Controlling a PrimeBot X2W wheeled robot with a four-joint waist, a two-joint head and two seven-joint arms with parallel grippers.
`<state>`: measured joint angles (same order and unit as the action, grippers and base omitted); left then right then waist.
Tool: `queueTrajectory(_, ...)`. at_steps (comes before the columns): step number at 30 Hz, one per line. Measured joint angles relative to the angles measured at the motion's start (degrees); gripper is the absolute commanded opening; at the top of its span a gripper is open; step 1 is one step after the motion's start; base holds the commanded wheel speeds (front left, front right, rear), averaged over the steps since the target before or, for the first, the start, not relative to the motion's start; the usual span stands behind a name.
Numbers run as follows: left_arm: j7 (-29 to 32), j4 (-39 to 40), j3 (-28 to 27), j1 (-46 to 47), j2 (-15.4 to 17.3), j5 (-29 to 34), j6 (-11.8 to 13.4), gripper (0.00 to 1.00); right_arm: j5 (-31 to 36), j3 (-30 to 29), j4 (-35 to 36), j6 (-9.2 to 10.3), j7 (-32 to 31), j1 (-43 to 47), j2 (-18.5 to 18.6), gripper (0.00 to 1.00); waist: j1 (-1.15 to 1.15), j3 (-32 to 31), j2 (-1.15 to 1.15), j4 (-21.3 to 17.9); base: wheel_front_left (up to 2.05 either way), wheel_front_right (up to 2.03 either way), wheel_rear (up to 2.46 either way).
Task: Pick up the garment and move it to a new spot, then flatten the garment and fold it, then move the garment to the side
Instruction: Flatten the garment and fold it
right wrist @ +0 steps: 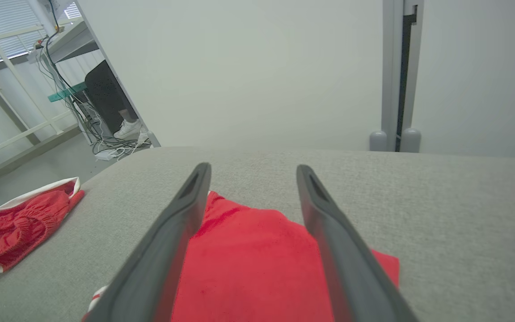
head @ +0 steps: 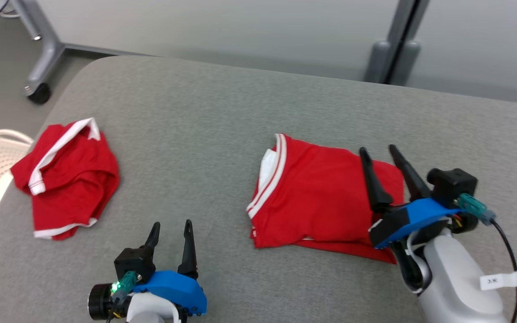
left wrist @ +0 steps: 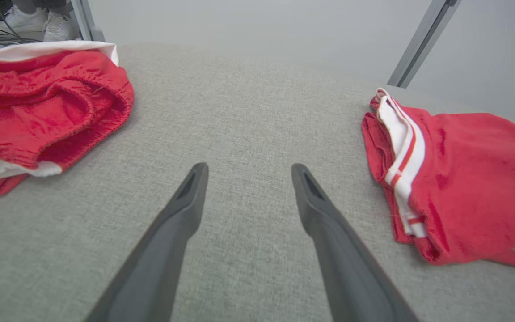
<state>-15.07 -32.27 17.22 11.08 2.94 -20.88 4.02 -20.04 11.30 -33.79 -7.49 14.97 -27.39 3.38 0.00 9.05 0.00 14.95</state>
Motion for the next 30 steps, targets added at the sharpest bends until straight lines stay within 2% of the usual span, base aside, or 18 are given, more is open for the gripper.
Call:
queueTrajectory(2,0.01,0.82,-0.92,0.58,-0.05,0.77,0.31,1.0,3.26,-4.66,1.97,0.0,0.01,1.92,0.1,1.0,0.0,-0.03,0.0,-2.6,0.0,0.0,0.0)
queueTrajectory(12,0.0,2.13,-5.02,0.53,-0.07,3.75,1.01,1.0,8.45,-12.47,3.36,0.0,0.0,7.81,-0.26,1.0,0.0,-1.27,0.0,-9.11,0.0,0.0,0.0)
queueTrajectory(30,0.0,3.43,-10.78,-8.05,-0.04,6.92,0.19,1.0,6.1,-8.01,1.65,0.0,0.0,16.31,-0.49,1.0,-0.01,-7.87,-0.01,-15.17,0.0,0.0,0.0)
